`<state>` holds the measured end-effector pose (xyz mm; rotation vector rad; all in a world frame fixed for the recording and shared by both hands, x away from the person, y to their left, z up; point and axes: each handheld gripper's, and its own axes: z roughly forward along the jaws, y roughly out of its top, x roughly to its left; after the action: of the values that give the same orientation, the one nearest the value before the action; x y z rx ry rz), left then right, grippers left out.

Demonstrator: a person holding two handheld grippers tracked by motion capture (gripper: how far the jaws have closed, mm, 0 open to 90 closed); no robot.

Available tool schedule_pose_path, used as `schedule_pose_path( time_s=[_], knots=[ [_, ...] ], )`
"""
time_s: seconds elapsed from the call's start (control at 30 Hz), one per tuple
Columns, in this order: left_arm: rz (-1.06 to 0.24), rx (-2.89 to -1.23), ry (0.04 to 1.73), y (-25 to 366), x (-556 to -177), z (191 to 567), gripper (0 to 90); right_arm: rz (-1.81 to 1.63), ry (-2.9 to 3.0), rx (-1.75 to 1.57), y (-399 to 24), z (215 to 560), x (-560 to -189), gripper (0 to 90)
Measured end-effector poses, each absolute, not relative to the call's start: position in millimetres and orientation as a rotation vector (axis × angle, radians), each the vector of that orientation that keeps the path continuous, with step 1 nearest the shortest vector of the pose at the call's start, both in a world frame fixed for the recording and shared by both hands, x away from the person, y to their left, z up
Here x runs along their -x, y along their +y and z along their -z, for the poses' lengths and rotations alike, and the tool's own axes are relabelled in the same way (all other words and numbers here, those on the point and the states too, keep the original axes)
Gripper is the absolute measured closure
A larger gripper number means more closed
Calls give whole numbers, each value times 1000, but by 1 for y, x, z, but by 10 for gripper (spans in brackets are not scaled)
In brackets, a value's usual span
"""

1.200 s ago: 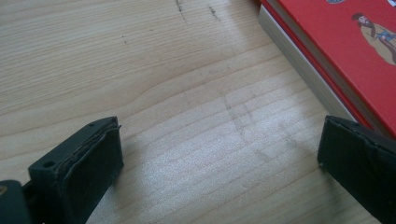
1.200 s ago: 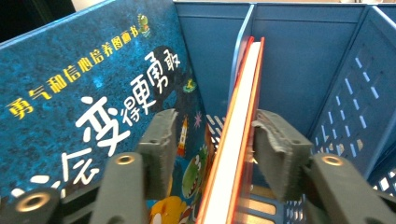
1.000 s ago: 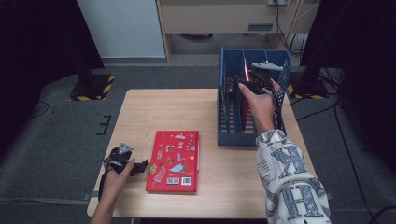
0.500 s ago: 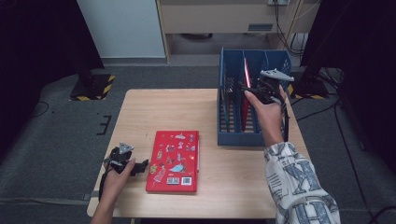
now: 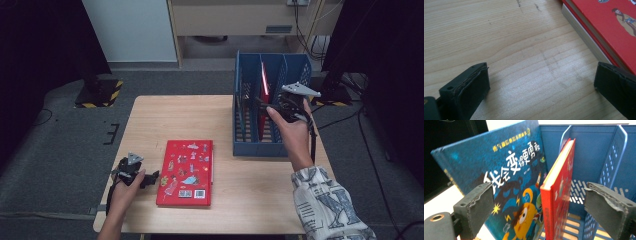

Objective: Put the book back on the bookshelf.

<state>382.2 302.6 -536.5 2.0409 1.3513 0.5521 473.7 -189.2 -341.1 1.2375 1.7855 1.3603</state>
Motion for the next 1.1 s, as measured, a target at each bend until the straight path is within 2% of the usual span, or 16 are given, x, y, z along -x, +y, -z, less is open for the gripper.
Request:
schedule_pose_path(
  time_s=[0.77,1.1],
  knots=[
    [-547,-2047,1342,303,-382,536,0,-1359,1957,-1175,-182,398,-415,100],
    [-542,-2050,1331,302,-382,536,0,-1332,2037,-1141,-166,420,-406,113]
  ],
)
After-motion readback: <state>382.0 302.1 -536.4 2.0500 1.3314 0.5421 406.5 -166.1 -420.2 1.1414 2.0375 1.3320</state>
